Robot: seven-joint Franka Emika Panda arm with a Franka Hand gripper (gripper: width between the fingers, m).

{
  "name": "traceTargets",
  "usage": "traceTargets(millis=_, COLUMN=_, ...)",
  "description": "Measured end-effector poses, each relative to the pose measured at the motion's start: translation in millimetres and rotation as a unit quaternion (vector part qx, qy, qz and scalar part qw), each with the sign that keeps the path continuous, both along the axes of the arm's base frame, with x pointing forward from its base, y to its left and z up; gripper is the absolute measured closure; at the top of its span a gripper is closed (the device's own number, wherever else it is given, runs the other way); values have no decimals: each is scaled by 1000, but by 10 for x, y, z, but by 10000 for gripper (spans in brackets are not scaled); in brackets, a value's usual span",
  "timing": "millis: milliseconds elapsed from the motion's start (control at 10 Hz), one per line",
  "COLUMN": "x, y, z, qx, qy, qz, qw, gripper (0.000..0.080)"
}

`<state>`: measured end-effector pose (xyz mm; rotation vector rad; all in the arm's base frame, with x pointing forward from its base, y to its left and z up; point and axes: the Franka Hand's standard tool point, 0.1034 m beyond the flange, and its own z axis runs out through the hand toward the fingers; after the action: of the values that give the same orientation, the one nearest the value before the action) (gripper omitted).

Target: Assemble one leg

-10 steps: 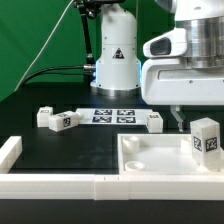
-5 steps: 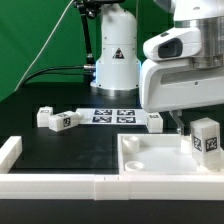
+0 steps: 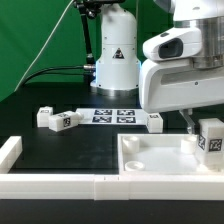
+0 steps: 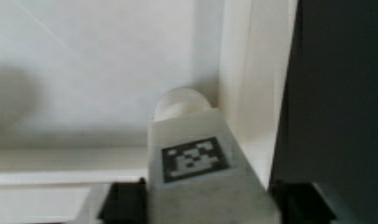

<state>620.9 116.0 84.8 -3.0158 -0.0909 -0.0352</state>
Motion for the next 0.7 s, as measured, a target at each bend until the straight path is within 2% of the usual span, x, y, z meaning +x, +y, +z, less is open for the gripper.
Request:
traceTargets(millis=300, x=-1, y=-2, z=-4, qx=1, qy=3, qz=-22, qw=1000, gripper=503)
traceTargets(millis=400, x=-4, y=0, z=-13, qx=3, qy=16, qz=-120, qw=993, gripper=504)
traceTargets(millis=500, x=0, y=3, z=-17, qx=4, qy=24, qz=-183, qw=983, gripper=504)
traceTargets(millis=700, x=-4, y=19, z=-21, qx=6, qy=42, qz=-321, qw=946, gripper=504)
